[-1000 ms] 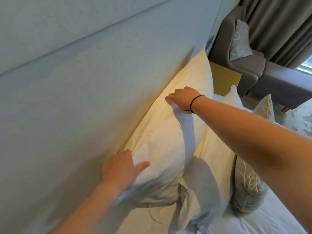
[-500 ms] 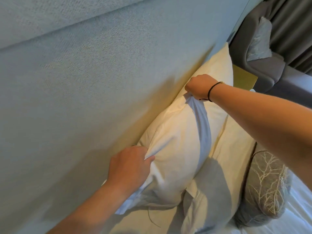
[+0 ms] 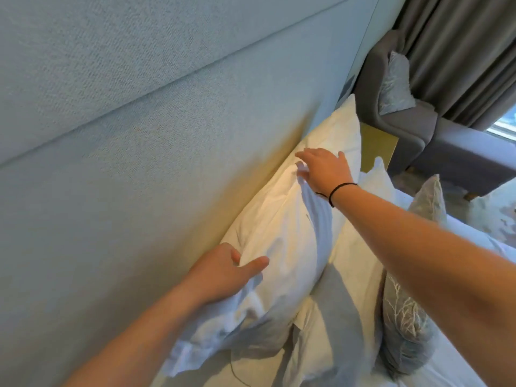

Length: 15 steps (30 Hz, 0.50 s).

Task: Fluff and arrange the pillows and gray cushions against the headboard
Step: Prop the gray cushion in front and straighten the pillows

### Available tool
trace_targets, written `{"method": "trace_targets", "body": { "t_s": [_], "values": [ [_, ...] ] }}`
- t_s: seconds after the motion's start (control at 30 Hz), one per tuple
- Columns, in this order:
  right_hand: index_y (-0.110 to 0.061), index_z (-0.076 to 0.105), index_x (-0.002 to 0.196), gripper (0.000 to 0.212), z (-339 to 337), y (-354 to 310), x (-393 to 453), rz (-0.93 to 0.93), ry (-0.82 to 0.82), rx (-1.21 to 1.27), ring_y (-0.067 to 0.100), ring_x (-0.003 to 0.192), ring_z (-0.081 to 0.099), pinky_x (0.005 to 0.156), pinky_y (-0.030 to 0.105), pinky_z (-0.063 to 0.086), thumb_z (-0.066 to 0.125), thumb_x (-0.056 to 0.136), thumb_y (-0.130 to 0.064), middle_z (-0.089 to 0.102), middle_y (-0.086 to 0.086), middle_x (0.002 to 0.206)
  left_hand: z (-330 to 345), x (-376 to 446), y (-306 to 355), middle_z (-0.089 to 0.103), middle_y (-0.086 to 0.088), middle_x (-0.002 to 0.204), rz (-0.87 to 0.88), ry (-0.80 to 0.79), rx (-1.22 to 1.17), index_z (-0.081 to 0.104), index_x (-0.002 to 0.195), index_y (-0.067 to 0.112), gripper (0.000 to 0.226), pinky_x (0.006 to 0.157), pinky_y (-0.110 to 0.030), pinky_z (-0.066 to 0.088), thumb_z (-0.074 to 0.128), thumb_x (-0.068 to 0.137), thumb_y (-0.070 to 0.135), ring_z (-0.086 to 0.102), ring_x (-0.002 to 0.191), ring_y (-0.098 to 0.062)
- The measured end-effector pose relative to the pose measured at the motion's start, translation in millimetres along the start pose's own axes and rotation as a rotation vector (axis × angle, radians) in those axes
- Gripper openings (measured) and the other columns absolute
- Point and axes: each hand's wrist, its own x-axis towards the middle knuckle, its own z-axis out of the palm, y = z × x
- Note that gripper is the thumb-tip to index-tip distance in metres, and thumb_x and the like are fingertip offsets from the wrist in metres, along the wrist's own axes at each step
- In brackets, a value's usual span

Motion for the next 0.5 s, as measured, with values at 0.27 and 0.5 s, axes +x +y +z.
{"method": "trace_targets", "body": {
  "t_s": [0.27, 0.5],
  "values": [
    [-0.031, 0.007, 0.152, 0.084, 58.0, -28.3, -91.1, 0.437, -0.133, 0.756, 0.022, 0.148, 0.009, 0.114, 0.059, 0.018, 0.044, 0.086, -0.067, 0.008, 0.002, 0.162, -34.1, 5.7, -3.7, 0.066, -0.009, 0.082, 0.076, 0.389, 0.509, 0.049, 0.079, 0.019, 0.03, 0.06, -0.034, 0.033, 0.048, 0.099, 0.04, 0.065, 0.084, -0.034],
    [-0.028, 0.017, 0.153, 0.084, 62.5, -29.3, -121.2, 0.466, -0.182, 0.969, 0.015, 0.148, 0.009, 0.118, 0.042, 0.02, 0.054, 0.085, -0.059, 0.012, 0.0, 0.162, -27.0, 23.3, 15.1, 0.068, -0.008, 0.099, 0.007, 0.234, 0.691, 0.056, 0.094, 0.015, 0.018, 0.068, -0.032, 0.042, 0.048, 0.096, 0.031, 0.067, 0.097, -0.03]
  ]
}}
